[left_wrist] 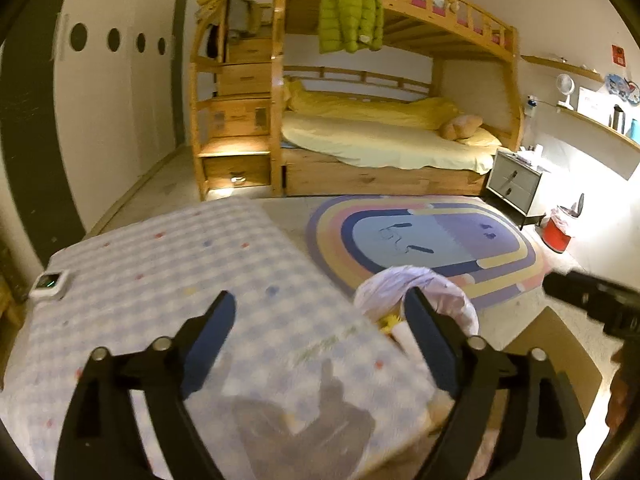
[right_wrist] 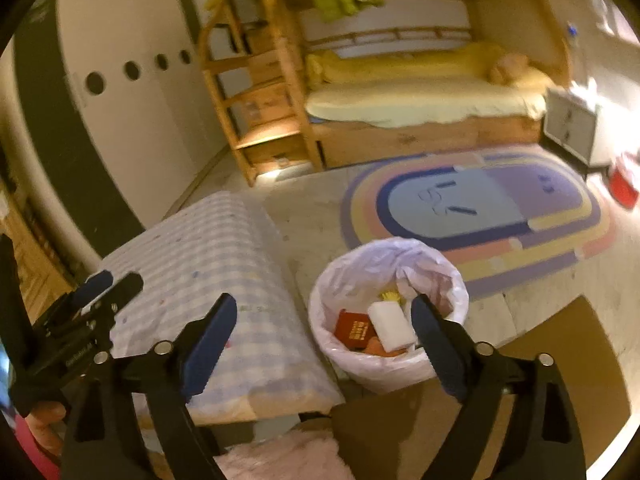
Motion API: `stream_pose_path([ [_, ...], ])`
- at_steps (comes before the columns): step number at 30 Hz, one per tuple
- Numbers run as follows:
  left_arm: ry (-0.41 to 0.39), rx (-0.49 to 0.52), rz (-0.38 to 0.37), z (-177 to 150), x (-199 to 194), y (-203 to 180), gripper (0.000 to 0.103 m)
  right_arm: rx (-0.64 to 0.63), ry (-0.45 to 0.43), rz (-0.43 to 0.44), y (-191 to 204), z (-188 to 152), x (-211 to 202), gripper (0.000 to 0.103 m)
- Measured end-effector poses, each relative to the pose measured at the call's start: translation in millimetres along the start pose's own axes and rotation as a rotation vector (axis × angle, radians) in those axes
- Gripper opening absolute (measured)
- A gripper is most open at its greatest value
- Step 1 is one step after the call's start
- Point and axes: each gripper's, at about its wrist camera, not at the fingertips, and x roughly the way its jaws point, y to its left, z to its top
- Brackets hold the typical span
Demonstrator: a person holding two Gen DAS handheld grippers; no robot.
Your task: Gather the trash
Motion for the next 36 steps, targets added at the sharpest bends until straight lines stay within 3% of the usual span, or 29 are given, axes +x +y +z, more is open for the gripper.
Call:
stream_pose_path([
  [2, 0.003, -0.016, 0.023, -5, -17, 8, 0.097, -0.042, -0.011, 0.004, 14, -1, -12, 0.091],
  [5, 0.02, -0.047, 0.114, -12, -47, 20, 0.097, -0.102, -0.004, 0.04, 33, -3, -27, 0.093],
  [12, 0.096, -0.141, 0.206, -25, -102, 48, 0.097, -0.208, -0.01, 0.202, 84, -8, -64, 0.094],
  [16, 0.138, -0.189, 0.334, -34, -137, 61, 0.097, -0.235, -0.013, 0.257, 105, -11, -81, 0.095],
  [25, 0.125, -0.278, 0.457, -52, -205, 76, 0.097, -0.374, -0.009, 0.262, 137, -28, -122, 0.095],
  [36, 0.128, -0.266, 0.482, -57, -214, 80, 0.097, -0.401, -0.004, 0.237, 139, -38, -128, 0.095],
])
